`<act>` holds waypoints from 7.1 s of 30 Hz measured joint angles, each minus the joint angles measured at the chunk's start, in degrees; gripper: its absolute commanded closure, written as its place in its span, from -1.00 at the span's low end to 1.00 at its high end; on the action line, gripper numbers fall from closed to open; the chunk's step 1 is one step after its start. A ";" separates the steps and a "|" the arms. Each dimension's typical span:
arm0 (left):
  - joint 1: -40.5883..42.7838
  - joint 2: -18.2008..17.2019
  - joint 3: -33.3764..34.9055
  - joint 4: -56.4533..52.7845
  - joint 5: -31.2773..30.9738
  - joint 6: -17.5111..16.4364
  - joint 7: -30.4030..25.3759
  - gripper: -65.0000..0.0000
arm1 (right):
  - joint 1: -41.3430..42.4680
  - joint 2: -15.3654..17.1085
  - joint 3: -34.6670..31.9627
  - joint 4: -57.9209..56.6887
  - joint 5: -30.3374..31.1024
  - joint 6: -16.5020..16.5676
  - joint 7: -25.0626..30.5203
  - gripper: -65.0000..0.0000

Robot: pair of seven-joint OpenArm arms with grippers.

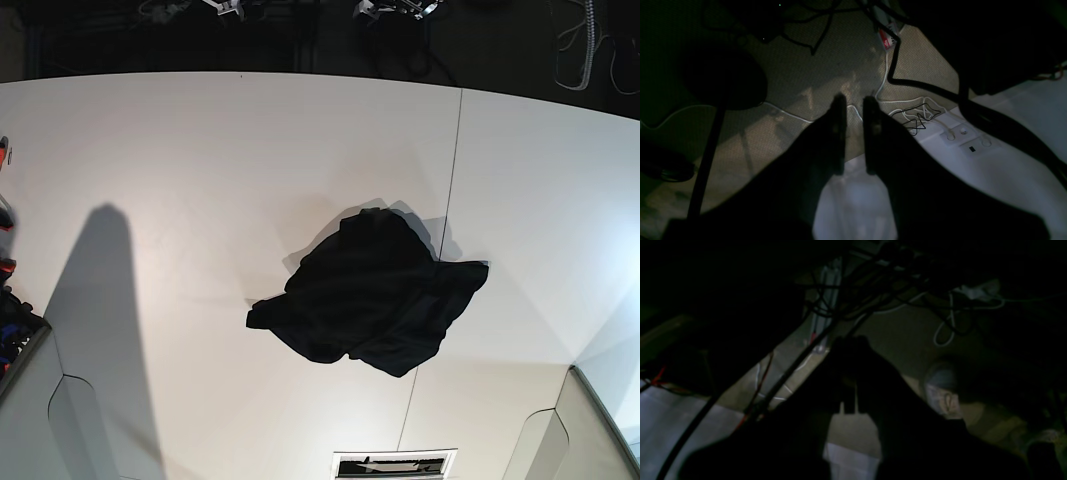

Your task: Layout the t-shirt on the table in an organized manner, then fold the t-shirt properly

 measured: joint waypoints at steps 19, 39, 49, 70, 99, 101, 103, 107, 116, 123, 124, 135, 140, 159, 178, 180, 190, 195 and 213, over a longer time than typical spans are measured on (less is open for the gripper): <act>-0.02 -0.02 0.00 0.04 2.01 -10.51 -2.60 0.62 | 0.00 0.00 0.00 0.00 0.00 0.00 0.28 1.00; 10.60 -3.39 -0.66 12.37 2.91 -11.52 -9.11 0.62 | -10.16 5.40 0.02 12.39 4.00 11.15 0.20 1.00; 25.46 -7.80 -14.88 37.00 2.97 -11.80 -9.14 0.62 | -24.74 11.17 0.02 32.22 17.53 18.53 0.17 1.00; 47.58 -15.89 -24.83 81.26 2.56 -14.49 -6.40 0.62 | -51.60 23.21 0.04 85.64 26.88 18.97 -0.74 1.00; 29.59 -27.15 -32.98 99.78 -8.59 -15.04 -1.64 -0.06 | -6.71 8.35 -17.22 84.56 26.60 18.27 -9.03 0.05; 26.29 -27.15 -32.98 96.65 -10.38 -14.99 -1.44 -0.06 | -3.96 5.22 -17.99 81.70 26.53 17.75 -9.11 -0.09; 23.02 -27.10 -32.96 93.31 -11.96 -15.10 -1.44 -0.06 | -1.36 2.08 -18.29 79.23 25.22 17.79 -8.92 -0.12; 16.15 -26.97 -32.96 86.68 -12.87 -14.95 -1.38 -0.06 | 4.13 -3.54 -18.34 73.68 22.93 17.77 -8.90 -0.11; 4.85 -26.97 -32.96 74.36 -15.10 -14.69 -1.68 -0.06 | 16.24 -7.61 -19.30 56.61 19.65 10.67 -5.99 -0.12; 0.92 -26.84 -32.96 69.92 -17.11 -14.73 -1.68 -0.06 | 19.87 -7.52 -19.34 50.12 19.06 10.67 -4.94 -0.11; 0.76 -26.84 -32.96 69.70 -17.18 -14.73 -1.70 -0.06 | 20.13 -7.50 -19.34 49.09 18.93 10.67 -4.66 -0.11; 0.74 -24.81 -32.96 69.66 -17.16 -14.73 -1.68 -0.06 | 20.68 -7.48 -23.93 48.09 15.23 12.39 -1.05 0.74; 0.79 -24.61 -32.96 69.64 -17.14 -14.73 -1.66 -0.06 | 20.70 -7.50 -25.62 48.09 12.76 12.20 -1.03 0.80; 0.94 -24.61 -32.96 69.61 -21.07 -16.48 2.25 -0.06 | 29.49 -7.52 -28.96 35.19 11.58 8.94 1.29 -0.25; 0.94 -24.59 -32.96 69.61 -21.07 -16.28 2.32 -0.06 | 23.87 -7.34 -27.04 56.28 14.23 13.75 -4.59 1.00; 0.96 -24.59 -32.96 69.61 -21.03 -16.28 2.36 -0.06 | 21.77 -7.34 -24.48 64.54 16.35 13.81 -9.60 1.00; 0.94 -24.61 -32.96 69.61 -20.98 -16.28 2.19 -0.06 | 20.04 -7.54 -4.55 83.71 23.47 11.39 -30.73 0.09; 0.81 -24.61 -32.96 69.61 -21.00 -16.28 1.29 -0.06 | 20.04 -7.61 5.66 83.60 32.30 12.04 -37.64 -0.40; -1.31 -19.15 -29.94 79.60 -24.52 -24.81 2.89 -0.06 | 6.47 -6.84 17.79 82.03 41.88 15.08 -38.07 -0.40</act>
